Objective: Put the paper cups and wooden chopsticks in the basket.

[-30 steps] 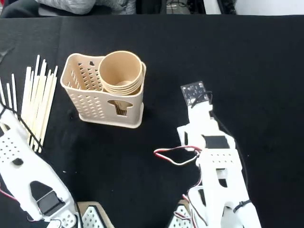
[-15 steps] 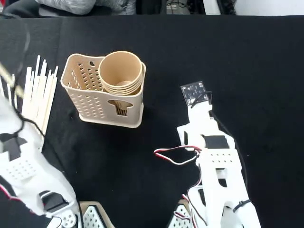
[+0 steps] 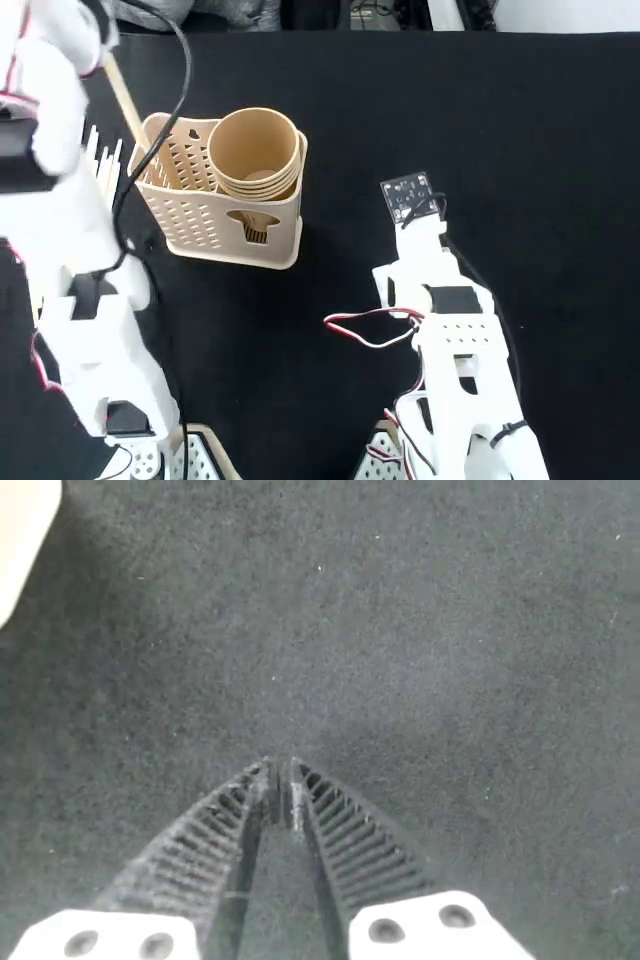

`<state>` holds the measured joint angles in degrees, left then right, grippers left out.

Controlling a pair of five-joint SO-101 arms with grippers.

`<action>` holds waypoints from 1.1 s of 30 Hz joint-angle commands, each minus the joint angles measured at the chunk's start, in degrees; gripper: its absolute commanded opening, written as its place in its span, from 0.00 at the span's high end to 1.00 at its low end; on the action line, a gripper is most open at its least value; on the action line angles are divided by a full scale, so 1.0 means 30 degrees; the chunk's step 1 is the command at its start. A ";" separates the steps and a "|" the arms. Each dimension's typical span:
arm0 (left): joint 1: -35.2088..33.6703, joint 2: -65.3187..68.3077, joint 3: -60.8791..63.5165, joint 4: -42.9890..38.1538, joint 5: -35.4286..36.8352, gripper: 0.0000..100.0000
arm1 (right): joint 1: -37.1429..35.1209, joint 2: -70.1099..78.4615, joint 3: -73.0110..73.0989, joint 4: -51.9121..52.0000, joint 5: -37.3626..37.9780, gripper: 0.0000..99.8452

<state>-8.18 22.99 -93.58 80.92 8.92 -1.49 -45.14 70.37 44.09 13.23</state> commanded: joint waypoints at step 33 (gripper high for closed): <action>0.0454 0.3722 -0.0630 -0.1553 0.1436 0.97 | 0.0234 -0.0103 -0.0220 -0.0352 0.0205 0.97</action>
<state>-7.03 37.05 -93.49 75.74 12.88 -1.49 -45.14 70.37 44.09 13.23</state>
